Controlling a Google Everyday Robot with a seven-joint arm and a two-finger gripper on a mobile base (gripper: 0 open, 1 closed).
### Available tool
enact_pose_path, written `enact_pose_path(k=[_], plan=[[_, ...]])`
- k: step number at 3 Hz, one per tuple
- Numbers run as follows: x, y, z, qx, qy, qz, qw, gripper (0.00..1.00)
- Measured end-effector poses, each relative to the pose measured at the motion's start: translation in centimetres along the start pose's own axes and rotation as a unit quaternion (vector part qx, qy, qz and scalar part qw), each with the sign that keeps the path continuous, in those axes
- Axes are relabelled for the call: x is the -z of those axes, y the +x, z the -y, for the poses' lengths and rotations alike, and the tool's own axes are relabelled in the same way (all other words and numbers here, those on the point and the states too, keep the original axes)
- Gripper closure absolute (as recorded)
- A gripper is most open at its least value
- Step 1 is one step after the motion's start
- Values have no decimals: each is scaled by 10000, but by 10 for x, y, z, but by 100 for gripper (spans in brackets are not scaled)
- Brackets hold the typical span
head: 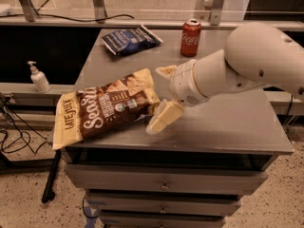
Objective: Pick brown chip bag
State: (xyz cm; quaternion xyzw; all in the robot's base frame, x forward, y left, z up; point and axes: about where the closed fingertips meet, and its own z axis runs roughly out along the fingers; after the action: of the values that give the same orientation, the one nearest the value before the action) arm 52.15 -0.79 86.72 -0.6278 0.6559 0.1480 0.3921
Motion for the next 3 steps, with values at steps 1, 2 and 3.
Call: enact_pose_path(k=[1, 2, 3], plan=[[-26, -8, 0, -69, 10, 221, 9997, 19], [-34, -11, 5, -118, 80, 265, 9995, 41], [-26, -12, 14, -120, 200, 206, 9995, 65]])
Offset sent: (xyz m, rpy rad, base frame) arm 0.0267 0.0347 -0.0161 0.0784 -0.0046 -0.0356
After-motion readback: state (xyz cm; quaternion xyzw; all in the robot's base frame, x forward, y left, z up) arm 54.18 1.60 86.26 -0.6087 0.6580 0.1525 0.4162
